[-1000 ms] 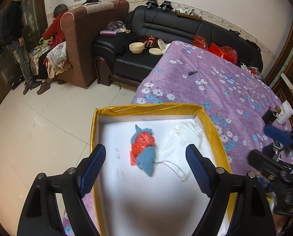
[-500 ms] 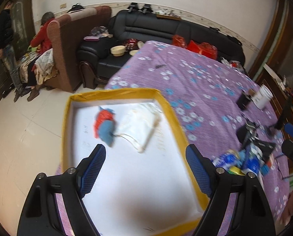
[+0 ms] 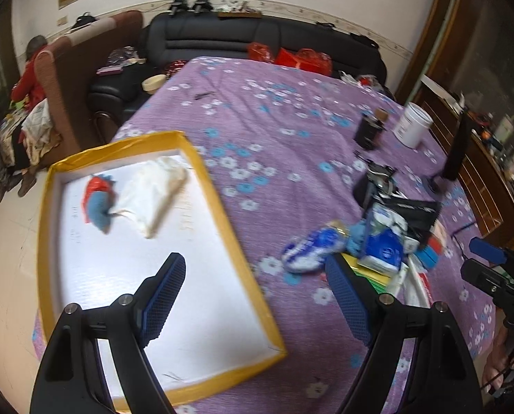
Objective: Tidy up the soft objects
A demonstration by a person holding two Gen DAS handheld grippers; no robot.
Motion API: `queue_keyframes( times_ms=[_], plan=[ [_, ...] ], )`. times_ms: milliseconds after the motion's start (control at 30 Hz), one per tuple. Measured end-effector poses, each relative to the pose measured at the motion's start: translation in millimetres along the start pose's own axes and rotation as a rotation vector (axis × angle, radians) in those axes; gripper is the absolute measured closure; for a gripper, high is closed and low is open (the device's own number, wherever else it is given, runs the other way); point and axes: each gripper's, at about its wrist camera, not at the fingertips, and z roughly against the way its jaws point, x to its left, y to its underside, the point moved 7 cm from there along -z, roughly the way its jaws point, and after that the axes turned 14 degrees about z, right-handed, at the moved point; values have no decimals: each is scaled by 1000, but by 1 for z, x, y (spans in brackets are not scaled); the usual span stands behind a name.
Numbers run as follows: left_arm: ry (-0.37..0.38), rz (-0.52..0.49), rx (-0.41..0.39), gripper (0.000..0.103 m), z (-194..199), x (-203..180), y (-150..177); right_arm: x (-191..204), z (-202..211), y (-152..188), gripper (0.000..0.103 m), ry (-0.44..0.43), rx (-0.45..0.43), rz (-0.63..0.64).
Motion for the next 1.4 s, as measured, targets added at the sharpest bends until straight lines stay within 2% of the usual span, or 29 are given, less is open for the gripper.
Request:
queue_keyframes(
  times_ms=[267, 367, 567, 800, 967, 1000, 1033, 1100, 1167, 1400],
  plan=[
    [38, -50, 50, 20, -13, -34, 24, -36, 5, 41, 11, 39, 46, -94],
    [49, -77, 74, 20, -20, -48, 35, -48, -3, 59, 12, 50, 101, -133],
    [73, -127, 123, 20, -29, -69, 55, -50, -26, 84, 12, 10, 213, -168],
    [71, -151, 146, 20, -32, -77, 62, -50, -50, 93, 12, -42, 277, -203],
    [72, -165, 156, 20, -33, -80, 63, -51, -69, 93, 12, -45, 321, -215],
    [71, -166, 160, 20, -34, -81, 64, -51, -72, 94, 14, -42, 328, -214],
    [75, -166, 164, 20, -35, -81, 65, -51, -75, 95, 21, -35, 338, -210],
    [82, -165, 174, 20, -37, -84, 66, -51, -78, 96, 28, -15, 349, -188],
    [88, -167, 186, 20, -39, -88, 68, -49, -78, 94, 58, -24, 340, -167],
    [111, -139, 255, 20, -59, -102, 78, -53, -68, 96, 59, -26, 308, -149]
  ],
)
